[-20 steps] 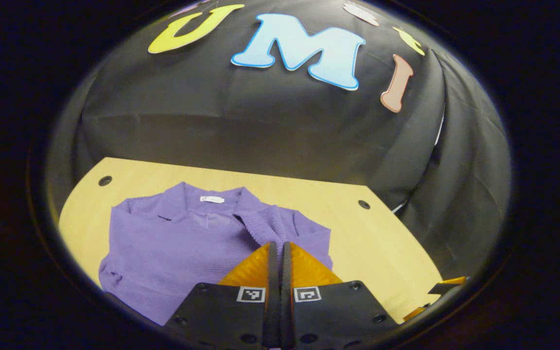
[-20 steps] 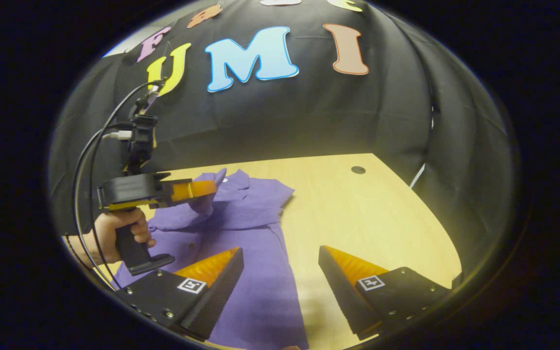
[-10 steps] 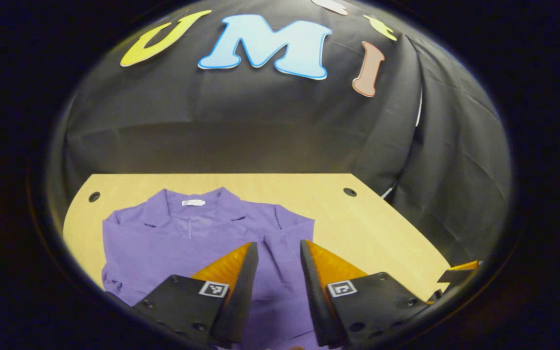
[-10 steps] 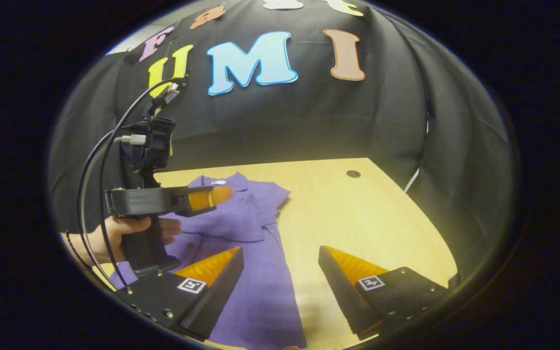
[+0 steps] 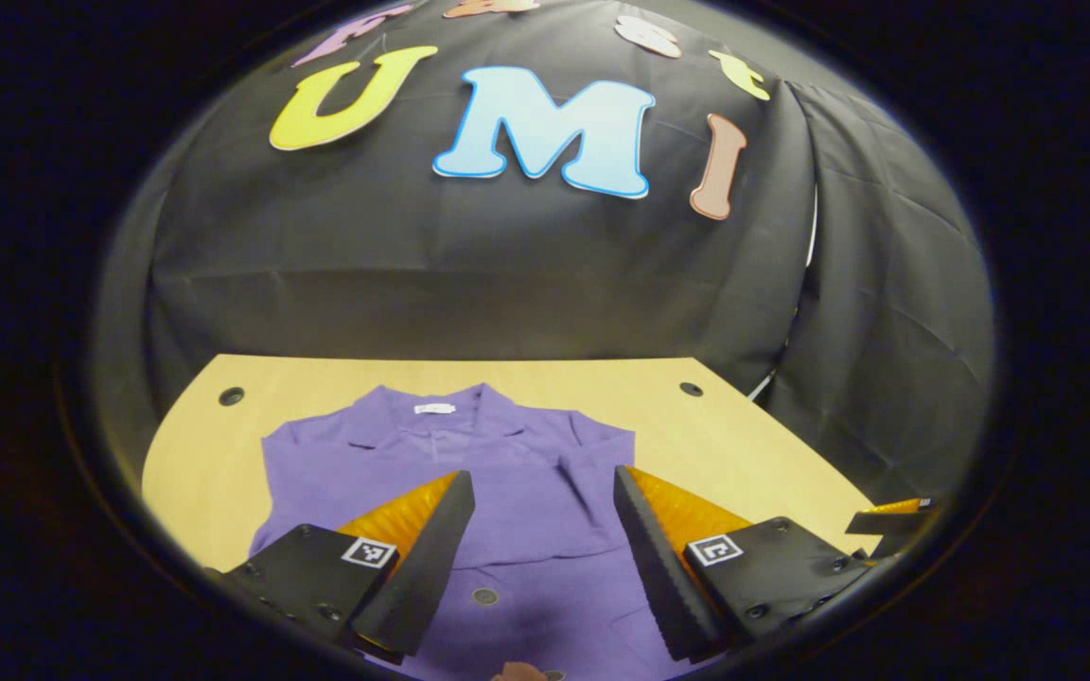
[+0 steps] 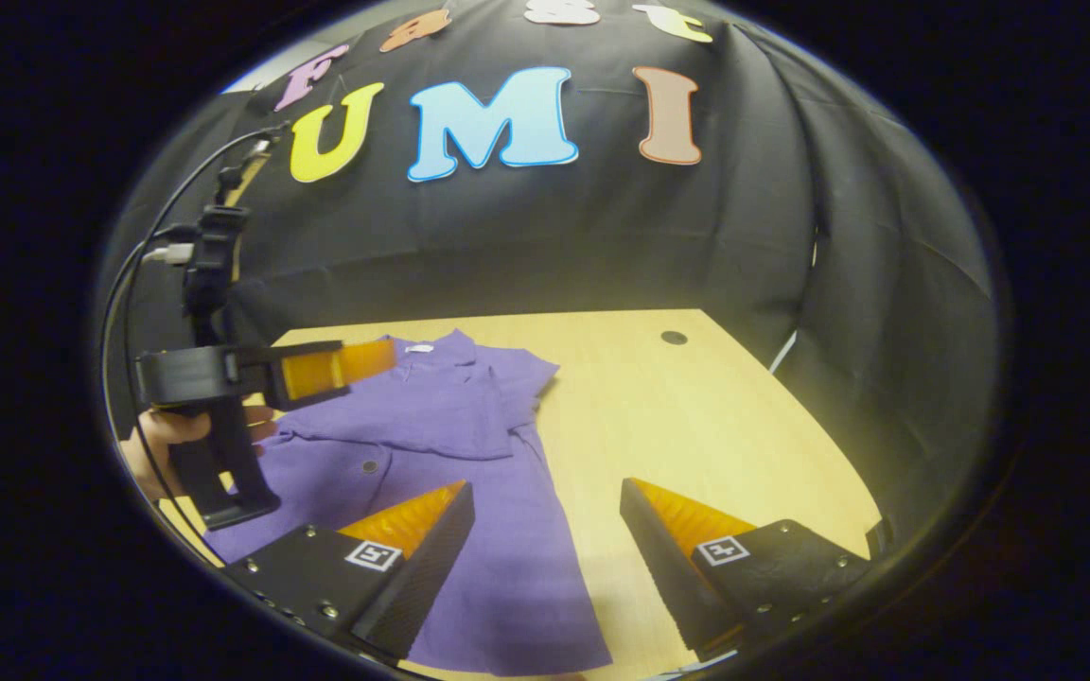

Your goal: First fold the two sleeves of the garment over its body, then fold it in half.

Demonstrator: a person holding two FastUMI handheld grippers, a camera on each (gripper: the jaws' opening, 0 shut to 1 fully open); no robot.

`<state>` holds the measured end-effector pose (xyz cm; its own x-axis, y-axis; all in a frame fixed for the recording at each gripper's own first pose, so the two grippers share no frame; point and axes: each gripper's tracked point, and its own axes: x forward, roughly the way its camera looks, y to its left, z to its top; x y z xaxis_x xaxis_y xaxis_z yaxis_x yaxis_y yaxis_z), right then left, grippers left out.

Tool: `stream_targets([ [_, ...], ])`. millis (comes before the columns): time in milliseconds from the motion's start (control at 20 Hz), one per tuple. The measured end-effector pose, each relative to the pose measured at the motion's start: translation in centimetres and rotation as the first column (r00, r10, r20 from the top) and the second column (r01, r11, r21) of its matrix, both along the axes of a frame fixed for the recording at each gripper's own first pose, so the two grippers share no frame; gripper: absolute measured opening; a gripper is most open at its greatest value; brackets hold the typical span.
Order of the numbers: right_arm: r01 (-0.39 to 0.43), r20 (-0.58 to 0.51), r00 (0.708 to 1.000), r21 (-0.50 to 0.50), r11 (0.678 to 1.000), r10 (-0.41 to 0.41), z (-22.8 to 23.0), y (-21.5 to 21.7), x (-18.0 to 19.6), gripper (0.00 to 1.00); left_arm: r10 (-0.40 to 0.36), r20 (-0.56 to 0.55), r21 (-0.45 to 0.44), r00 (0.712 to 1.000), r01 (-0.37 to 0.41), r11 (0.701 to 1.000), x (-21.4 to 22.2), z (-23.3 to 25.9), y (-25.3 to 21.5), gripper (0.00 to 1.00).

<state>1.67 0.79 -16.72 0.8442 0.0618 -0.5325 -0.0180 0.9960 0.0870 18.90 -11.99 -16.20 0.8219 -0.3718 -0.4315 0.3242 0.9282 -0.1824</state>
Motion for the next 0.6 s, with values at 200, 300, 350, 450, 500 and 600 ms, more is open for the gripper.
stream_targets([
  [200, 0.002, -0.074, 0.997, -0.016, 1.0, -0.003, -2.7, 0.4, -1.9, 0.98, 0.029, -0.041, 0.045, 0.999, -0.027, 0.999, -4.4, -2.0, 4.6, 0.94],
  [300, 0.009, -0.12, 0.993, -0.025, 1.0, -0.012, -4.2, 0.5, -3.4, 0.98, 0.035, -0.078, 0.068, 0.996, -0.03, 0.997, -7.0, -3.5, 6.7, 0.94],
  [350, 0.013, -0.14, 0.99, -0.026, 1.0, -0.016, -4.9, 0.6, -4.2, 0.97, 0.037, -0.093, 0.078, 0.995, -0.03, 0.997, -8.4, -4.3, 7.5, 0.94],
  [450, 0.018, -0.164, 0.986, -0.033, 0.999, -0.023, -5.8, 0.6, -5.6, 0.97, 0.043, -0.109, 0.091, 0.993, -0.033, 0.995, -10.7, -5.3, 9.2, 0.94],
  [500, 0.019, -0.17, 0.985, -0.036, 0.999, -0.025, -6.1, 0.5, -6.2, 0.97, 0.048, -0.117, 0.092, 0.992, -0.037, 0.995, -11.8, -5.7, 10.1, 0.94],
  [600, 0.027, -0.183, 0.983, -0.035, 0.999, -0.033, -7.0, 0.5, -7.3, 0.97, 0.065, -0.139, 0.082, 0.988, -0.054, 0.995, -13.7, -6.4, 11.6, 0.97],
])
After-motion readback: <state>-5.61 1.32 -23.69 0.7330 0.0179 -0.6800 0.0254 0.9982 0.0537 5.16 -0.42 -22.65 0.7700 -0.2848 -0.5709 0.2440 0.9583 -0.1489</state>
